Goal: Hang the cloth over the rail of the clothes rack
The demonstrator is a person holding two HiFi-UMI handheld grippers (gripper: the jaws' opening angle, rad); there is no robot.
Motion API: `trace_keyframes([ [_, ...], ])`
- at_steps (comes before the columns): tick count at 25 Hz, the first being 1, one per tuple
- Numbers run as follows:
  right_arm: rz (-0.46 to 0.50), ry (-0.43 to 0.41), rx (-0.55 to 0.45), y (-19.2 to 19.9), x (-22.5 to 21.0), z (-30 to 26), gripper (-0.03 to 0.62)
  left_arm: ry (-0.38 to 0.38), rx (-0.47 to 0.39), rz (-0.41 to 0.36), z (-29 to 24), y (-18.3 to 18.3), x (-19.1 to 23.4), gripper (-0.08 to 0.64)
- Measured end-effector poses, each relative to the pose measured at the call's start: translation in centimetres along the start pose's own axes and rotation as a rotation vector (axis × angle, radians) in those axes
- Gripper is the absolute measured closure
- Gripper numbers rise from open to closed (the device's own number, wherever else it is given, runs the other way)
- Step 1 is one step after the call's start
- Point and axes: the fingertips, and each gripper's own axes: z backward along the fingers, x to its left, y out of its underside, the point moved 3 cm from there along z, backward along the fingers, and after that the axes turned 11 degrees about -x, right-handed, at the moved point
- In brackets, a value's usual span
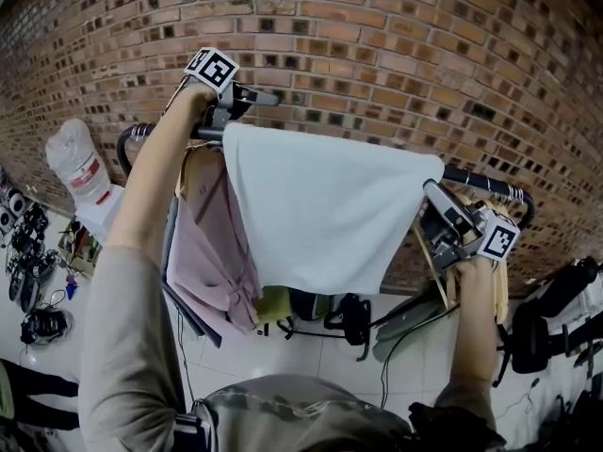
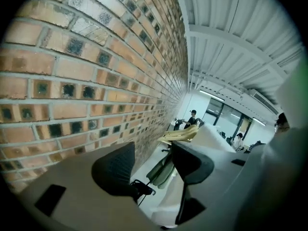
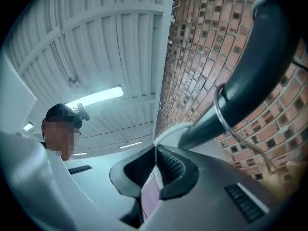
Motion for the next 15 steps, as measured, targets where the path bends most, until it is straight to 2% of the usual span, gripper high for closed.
trace_keyframes([
  [2, -0.01, -0.003, -0.021, -0.3, 0.1, -0.2, 0.574, 0.011, 0.045, -0.012, -0.4, 0.8, -0.2, 0.33],
  [4, 0.002, -0.005, -0.032, -0.6, 0.2, -0.4, 0.574, -0.017, 0.078, -0.035, -0.5, 1.2, 0.1, 0.33],
  [5, 0.01, -0.007, -0.033, -0.6, 0.3, -0.5, 0.574, -0.032, 0.064, -0.05, -0.5, 0.8, 0.3, 0.33],
  [7, 0.015, -0.009, -0.031, -0.6, 0.3, -0.5, 0.574, -0.035, -0.022, -0.08, -0.1, -0.7, 0.4, 0.33],
  [9, 0.0, -0.006, -0.027, -0.4, 0.1, -0.3, 0.574, 0.01, -0.108, -0.096, 0.1, -2.1, -0.4, 0.331],
  [12, -0.003, -0.003, -0.032, -0.4, 0.0, -0.4, 0.574, 0.025, -0.125, -0.118, -0.1, -2.6, -1.4, 0.331],
  [15, -0.003, 0.008, -0.026, 0.0, -0.2, -0.5, 0.574, 0.003, -0.171, -0.223, 0.3, -4.2, -2.3, 0.331],
])
